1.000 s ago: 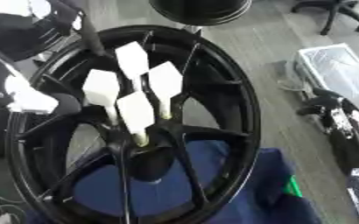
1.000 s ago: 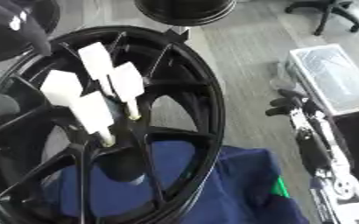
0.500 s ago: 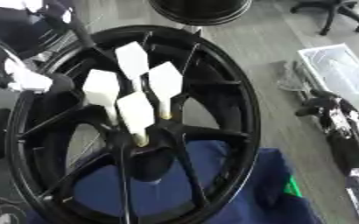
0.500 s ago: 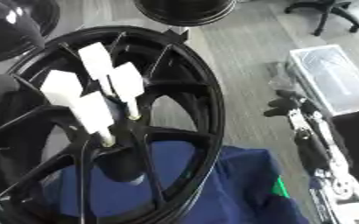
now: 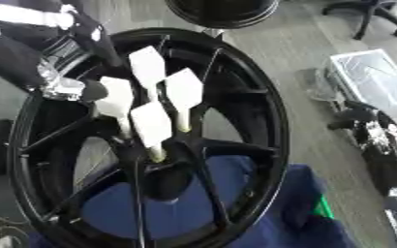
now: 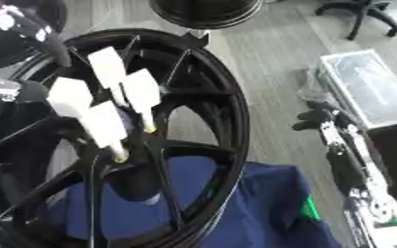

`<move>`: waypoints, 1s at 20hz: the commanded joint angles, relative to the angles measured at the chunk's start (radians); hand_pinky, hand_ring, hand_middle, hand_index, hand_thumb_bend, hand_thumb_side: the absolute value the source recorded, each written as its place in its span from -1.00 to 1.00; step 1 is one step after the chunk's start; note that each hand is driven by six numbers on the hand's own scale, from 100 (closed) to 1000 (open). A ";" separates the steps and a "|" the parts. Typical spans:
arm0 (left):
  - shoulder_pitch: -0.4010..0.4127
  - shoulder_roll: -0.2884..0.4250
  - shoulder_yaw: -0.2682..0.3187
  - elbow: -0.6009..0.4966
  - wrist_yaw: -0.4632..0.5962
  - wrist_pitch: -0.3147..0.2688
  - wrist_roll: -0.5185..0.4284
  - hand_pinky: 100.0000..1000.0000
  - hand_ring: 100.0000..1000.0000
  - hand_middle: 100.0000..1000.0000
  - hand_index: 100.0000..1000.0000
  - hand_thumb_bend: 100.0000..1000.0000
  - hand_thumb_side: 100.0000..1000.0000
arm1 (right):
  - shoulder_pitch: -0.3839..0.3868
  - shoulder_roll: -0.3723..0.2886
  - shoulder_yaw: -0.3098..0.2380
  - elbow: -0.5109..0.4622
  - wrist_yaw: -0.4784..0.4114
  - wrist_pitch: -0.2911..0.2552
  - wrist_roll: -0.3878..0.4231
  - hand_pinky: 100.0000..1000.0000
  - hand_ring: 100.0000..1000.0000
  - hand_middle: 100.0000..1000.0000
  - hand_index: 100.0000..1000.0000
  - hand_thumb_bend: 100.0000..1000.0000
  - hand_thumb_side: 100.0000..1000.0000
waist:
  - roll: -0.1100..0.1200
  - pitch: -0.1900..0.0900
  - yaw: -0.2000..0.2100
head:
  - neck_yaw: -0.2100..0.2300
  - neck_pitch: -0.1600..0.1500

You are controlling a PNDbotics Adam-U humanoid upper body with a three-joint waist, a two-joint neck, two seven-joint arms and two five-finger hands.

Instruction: Pull the pin out of the wheel hub.

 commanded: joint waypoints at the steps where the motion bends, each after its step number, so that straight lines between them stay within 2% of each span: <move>1: -0.030 -0.001 -0.004 0.011 -0.003 -0.010 0.001 0.74 0.69 0.50 0.60 -0.43 0.25 | -0.004 -0.025 0.000 -0.024 0.003 0.003 0.000 1.00 0.17 0.15 0.54 -1.00 0.28 | -0.004 -0.028 -0.003 | 0.003 -0.009; 5: -0.033 -0.016 -0.018 0.030 -0.014 -0.022 0.001 0.74 0.69 0.50 0.59 -0.42 0.24 | -0.004 -0.024 0.000 -0.024 0.003 0.006 -0.001 1.00 0.17 0.15 0.54 -1.00 0.29 | -0.004 -0.027 -0.005 | 0.005 -0.009; 8: -0.034 -0.022 -0.025 0.038 -0.030 -0.032 0.001 0.74 0.70 0.51 0.60 -0.34 0.20 | -0.003 -0.023 0.002 -0.024 0.006 0.009 -0.002 1.00 0.17 0.15 0.54 -1.00 0.30 | -0.004 -0.027 -0.006 | 0.003 -0.009; 11: -0.036 -0.030 -0.021 0.044 -0.070 -0.047 0.001 0.75 0.71 0.51 0.62 -0.22 0.07 | -0.003 -0.022 0.004 -0.024 0.008 0.009 0.000 1.00 0.17 0.14 0.54 -1.00 0.30 | -0.005 -0.026 -0.008 | 0.000 -0.013; 16: -0.034 -0.041 -0.022 0.053 -0.122 -0.079 0.001 0.74 0.70 0.50 0.60 -0.21 0.02 | -0.004 -0.021 0.005 -0.024 0.009 0.010 0.000 1.00 0.17 0.14 0.54 -1.00 0.30 | -0.006 -0.025 -0.010 | -0.004 -0.016; 20: -0.035 -0.044 -0.021 0.055 -0.152 -0.095 0.001 0.73 0.69 0.49 0.59 -0.14 -0.11 | -0.002 -0.021 0.006 -0.024 0.011 0.014 -0.001 1.00 0.17 0.14 0.54 -1.00 0.31 | -0.005 -0.025 -0.011 | -0.004 -0.016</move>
